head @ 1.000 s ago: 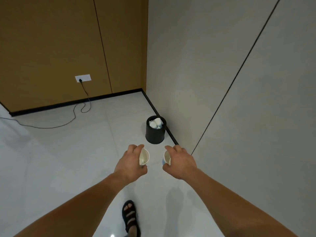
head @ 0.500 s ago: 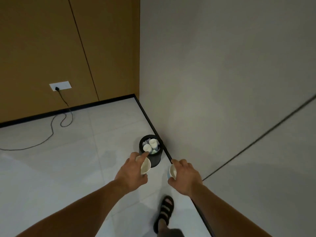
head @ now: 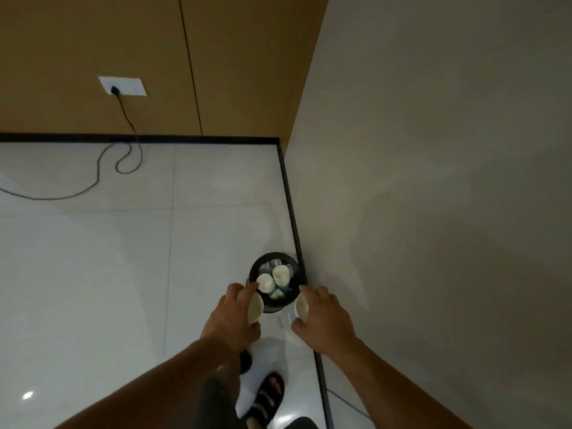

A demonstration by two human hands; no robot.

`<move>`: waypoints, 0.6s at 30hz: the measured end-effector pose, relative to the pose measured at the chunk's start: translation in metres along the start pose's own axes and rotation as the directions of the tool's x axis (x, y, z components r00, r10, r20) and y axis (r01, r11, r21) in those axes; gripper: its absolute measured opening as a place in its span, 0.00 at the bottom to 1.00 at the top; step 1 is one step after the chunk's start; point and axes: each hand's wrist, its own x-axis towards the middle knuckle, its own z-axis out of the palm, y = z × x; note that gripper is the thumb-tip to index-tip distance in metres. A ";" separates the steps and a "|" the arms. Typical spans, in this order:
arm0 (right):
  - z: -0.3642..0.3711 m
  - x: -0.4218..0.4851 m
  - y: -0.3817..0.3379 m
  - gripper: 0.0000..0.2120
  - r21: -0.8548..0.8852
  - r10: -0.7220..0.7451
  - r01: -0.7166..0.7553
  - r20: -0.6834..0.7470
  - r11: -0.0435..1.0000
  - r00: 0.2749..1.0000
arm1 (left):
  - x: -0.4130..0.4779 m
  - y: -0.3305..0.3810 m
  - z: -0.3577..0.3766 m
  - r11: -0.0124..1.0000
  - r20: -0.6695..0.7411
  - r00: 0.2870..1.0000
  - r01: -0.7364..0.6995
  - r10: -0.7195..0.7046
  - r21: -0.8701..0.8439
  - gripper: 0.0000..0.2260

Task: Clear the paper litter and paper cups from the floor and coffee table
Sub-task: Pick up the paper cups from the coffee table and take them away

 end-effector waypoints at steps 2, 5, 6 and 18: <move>0.007 0.037 0.005 0.35 0.002 -0.004 0.004 0.032 1.000 0.999 | 0.036 -0.010 0.009 0.999 0.035 0.999 0.042 -0.041 -0.028 0.39; 0.021 0.099 0.013 0.35 0.019 0.012 -0.013 0.053 1.000 0.999 | 0.095 -0.029 0.024 0.998 0.026 0.999 0.033 -0.031 -0.047 0.36; 0.027 0.123 0.016 0.35 0.021 0.015 -0.016 0.058 1.000 0.998 | 0.115 -0.037 0.030 0.997 0.017 0.999 0.042 -0.041 -0.067 0.36; 0.157 0.345 0.081 0.36 -0.027 -0.074 0.080 0.167 0.996 0.983 | 0.279 -0.136 0.183 0.971 0.019 0.981 0.195 -0.194 -0.139 0.37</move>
